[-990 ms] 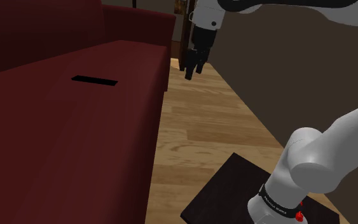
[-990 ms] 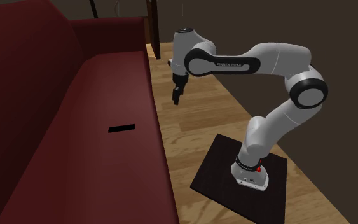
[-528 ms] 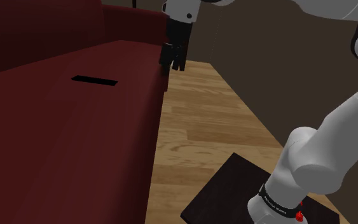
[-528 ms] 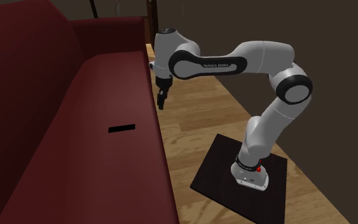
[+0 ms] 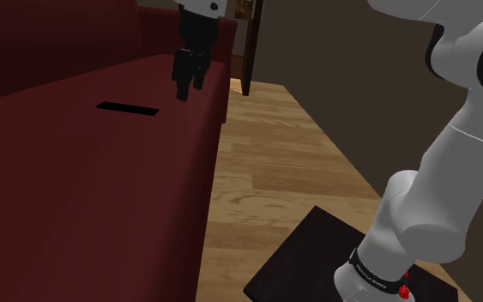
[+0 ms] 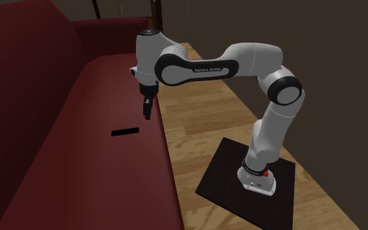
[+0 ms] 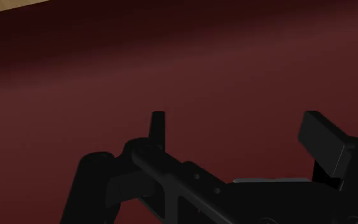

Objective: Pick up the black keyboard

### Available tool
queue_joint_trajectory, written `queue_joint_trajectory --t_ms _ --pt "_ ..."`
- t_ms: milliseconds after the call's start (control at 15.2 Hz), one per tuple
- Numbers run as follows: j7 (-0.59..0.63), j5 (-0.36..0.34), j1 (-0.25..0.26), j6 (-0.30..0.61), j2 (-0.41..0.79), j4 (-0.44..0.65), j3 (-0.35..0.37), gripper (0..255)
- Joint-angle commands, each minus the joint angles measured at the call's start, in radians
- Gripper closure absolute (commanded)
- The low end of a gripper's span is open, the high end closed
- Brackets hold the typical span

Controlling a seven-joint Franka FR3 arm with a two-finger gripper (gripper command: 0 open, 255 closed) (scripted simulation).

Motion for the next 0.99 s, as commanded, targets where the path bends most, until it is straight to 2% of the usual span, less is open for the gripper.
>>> queue_joint_trajectory --t_ms 0,528,924 --pt "0.002 -0.015 0.021 -0.025 0.067 0.097 0.025 0" --pt "0.001 -0.102 0.133 -0.114 0.319 0.448 0.107 0" --pt "0.000 -0.086 0.118 -0.012 0.277 0.307 0.103 0"
